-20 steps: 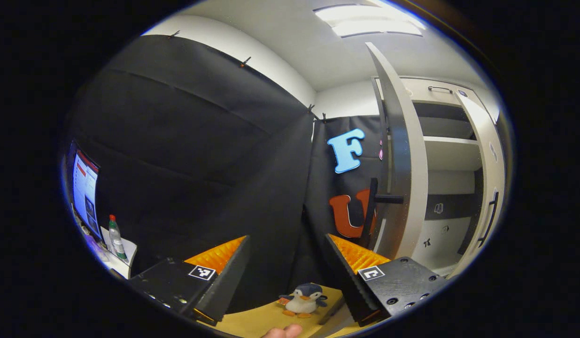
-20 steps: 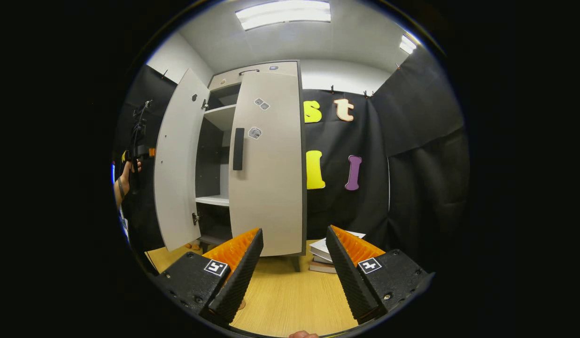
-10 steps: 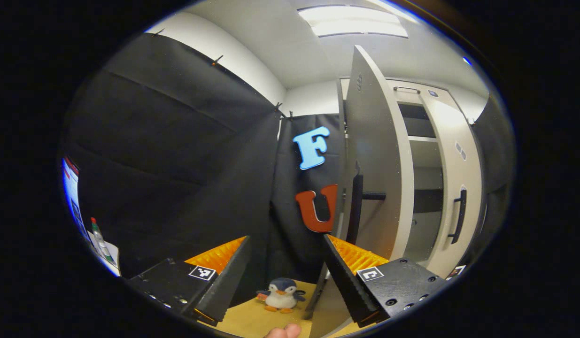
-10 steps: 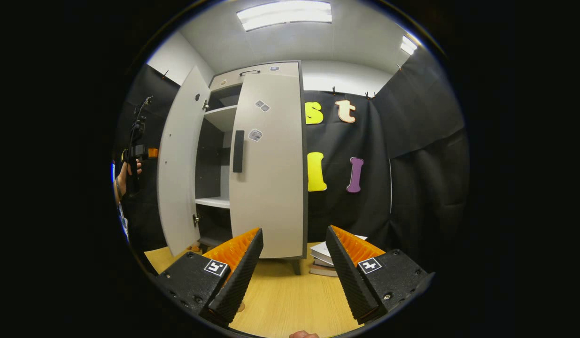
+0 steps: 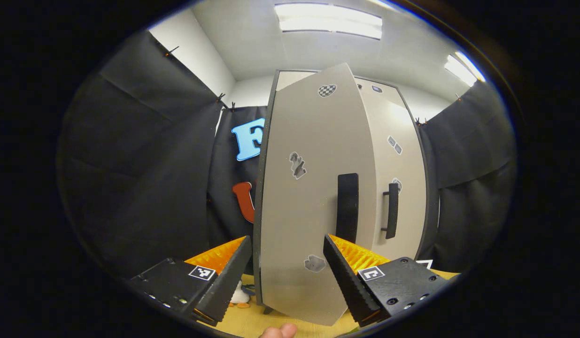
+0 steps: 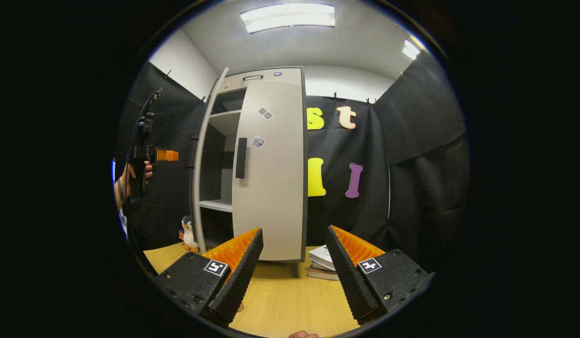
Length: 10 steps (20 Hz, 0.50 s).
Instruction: Grasp the bottle in the cabinet with the left hand and place it on the coaster, then close the right door with the right hand and the left door with the left hand.
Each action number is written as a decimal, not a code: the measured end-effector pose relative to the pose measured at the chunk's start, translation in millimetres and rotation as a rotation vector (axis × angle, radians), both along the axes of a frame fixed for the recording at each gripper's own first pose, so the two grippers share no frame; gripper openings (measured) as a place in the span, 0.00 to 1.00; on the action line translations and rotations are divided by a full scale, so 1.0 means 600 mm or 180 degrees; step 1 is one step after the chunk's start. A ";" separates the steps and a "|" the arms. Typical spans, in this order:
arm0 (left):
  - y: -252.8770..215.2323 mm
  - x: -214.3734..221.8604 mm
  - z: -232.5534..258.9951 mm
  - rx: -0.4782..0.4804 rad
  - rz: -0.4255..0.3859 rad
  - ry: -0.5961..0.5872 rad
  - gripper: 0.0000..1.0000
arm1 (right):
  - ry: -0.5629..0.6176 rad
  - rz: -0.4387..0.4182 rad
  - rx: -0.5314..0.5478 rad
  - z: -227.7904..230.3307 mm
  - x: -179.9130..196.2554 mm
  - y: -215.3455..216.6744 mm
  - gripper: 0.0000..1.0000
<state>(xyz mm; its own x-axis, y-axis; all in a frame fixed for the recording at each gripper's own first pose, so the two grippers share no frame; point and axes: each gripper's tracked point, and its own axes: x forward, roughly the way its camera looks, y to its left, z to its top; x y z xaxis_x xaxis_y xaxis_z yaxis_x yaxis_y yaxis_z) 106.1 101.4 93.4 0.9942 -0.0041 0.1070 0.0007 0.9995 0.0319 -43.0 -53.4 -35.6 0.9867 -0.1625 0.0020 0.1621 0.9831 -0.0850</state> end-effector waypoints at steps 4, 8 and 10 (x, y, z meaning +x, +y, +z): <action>-0.040 -0.033 -0.031 -0.0155 -0.0058 0.0065 0.99 | -0.0017 -0.0034 0.0060 0.003 -0.005 -0.013 0.83; -0.066 -0.070 -0.068 -0.0307 -0.0013 0.0143 0.95 | -0.0037 0.0007 0.0054 0.013 -0.008 -0.011 0.83; -0.081 -0.092 -0.089 -0.0298 -0.0020 0.0164 0.95 | -0.0007 0.0001 0.0058 0.007 -0.008 -0.010 0.83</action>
<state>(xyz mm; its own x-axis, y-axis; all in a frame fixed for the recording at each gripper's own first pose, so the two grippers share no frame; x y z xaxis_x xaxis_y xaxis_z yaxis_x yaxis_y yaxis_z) 51.1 52.7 39.9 0.9984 -0.0027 0.0560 0.0061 0.9981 -0.0619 -47.8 -59.6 -31.2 0.9868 -0.1621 0.0011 0.1618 0.9846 -0.0667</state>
